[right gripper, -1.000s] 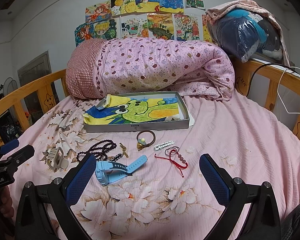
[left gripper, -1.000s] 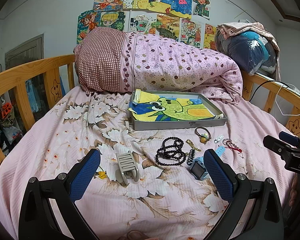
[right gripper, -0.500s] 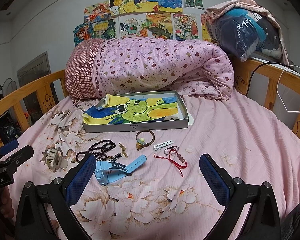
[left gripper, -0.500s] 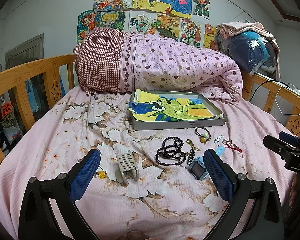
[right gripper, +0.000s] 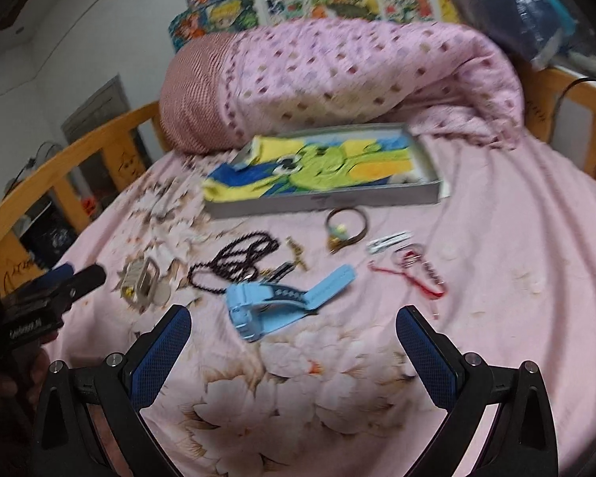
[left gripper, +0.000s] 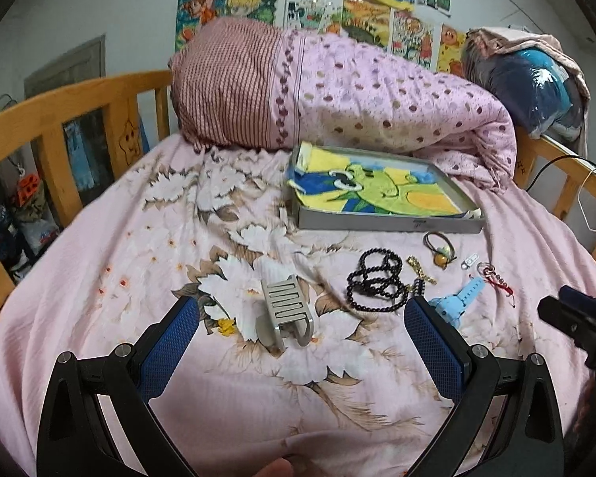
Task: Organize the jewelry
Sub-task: 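Grasp the grey hair clip with the left tool while the right tool grasps the blue watch, then lower the hair clip and blue watch into the grey tray and open both tools, then lift both tools away from the tray back over the jewelry, then grasp the black bead bracelet with the left tool while the right tool grasps the red string bracelet, then carry both bracelets over the tray and open both tools to drop them, then lift both tools away from the tray back over the remaining jewelry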
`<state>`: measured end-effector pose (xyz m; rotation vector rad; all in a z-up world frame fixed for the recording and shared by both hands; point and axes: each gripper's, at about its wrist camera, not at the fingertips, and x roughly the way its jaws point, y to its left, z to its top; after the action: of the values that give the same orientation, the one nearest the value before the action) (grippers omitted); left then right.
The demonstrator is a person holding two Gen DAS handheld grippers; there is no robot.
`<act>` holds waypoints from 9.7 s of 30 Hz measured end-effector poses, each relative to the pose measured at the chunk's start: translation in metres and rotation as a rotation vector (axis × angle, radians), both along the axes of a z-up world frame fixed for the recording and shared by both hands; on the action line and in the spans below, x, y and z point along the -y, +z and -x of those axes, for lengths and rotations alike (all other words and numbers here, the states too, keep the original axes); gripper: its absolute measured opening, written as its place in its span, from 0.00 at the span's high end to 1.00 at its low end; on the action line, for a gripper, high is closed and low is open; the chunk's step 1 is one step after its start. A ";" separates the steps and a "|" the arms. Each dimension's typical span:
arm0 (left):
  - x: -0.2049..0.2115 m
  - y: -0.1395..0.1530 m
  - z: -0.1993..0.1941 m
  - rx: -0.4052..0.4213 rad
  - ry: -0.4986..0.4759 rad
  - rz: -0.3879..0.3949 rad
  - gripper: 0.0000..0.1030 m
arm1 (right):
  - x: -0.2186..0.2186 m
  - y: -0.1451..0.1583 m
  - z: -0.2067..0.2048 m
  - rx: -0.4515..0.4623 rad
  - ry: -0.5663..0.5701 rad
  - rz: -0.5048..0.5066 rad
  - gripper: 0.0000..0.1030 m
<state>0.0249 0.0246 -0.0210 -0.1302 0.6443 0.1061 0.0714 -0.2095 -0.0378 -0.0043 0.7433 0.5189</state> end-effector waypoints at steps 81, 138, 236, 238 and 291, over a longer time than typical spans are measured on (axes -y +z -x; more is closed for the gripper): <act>0.048 -0.040 -0.281 -0.236 -0.163 0.173 0.75 | 0.033 -0.022 -0.253 0.056 -0.011 -0.083 0.73; 0.030 0.043 -0.041 0.107 -0.142 0.096 0.02 | 0.068 0.077 -0.014 0.222 -0.152 -0.051 0.00; 0.058 0.056 -0.138 -0.078 -0.364 0.222 0.93 | 0.029 0.010 -0.124 0.027 0.044 -0.163 0.92; 0.059 0.059 -0.148 -0.059 -0.355 0.221 0.93 | 0.029 0.013 -0.134 0.049 0.031 -0.169 0.92; 0.085 0.006 -0.255 -0.028 -0.219 0.186 0.35 | 0.082 0.027 -0.222 0.205 -0.143 -0.100 0.27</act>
<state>0.2795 -0.0606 -0.0151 -0.2362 0.6918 -0.1642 0.2932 -0.2917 -0.0108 0.0867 0.5123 0.4116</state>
